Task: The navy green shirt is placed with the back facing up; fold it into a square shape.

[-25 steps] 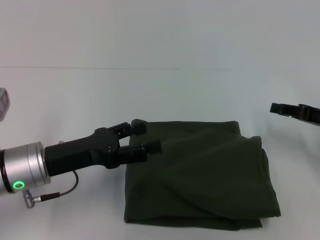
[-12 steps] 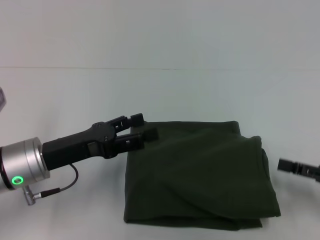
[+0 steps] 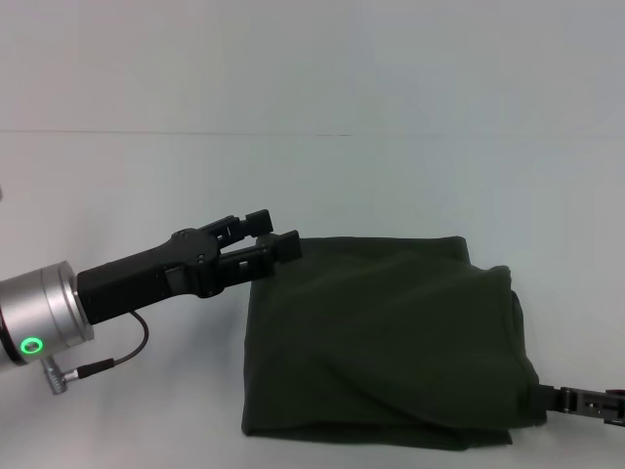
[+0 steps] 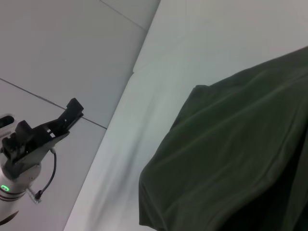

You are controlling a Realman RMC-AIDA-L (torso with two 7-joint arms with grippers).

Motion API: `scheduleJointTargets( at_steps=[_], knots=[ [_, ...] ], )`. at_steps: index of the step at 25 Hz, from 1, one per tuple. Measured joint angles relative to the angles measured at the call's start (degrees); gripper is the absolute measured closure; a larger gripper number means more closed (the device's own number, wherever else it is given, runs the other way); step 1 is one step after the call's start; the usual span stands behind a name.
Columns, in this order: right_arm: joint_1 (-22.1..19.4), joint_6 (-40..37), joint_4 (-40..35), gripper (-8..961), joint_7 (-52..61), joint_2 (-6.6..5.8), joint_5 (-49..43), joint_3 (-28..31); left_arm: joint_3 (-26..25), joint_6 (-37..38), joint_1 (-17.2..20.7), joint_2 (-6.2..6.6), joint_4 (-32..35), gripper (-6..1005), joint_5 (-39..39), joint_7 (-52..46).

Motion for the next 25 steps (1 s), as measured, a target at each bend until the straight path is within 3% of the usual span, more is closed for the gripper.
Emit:
scheduleJointTargets(
  at_steps=[8,16,22,25],
  knots=[
    [1.43,0.37,-0.01,118,-0.39,1.03,-0.21,-0.37,0.4,-1.57,-0.02,-0.02,0.11,132,-0.01,0.14],
    [1.59,1.58,-0.31,156,-1.21,1.21,-2.05,-0.71,0.44,-1.93,0.0,-0.06,0.0,135,-0.01,0.18],
    [1.59,1.73,-0.03,387,-1.8,1.21,-2.21,-0.81,0.48,-2.14,-0.16,-0.08,-0.07,137,-0.01,0.25],
    [1.59,1.64,-0.02,641,-1.88,1.21,-2.21,-0.82,0.53,-2.26,-0.23,-0.14,-0.11,139,-0.01,0.28]
  ],
)
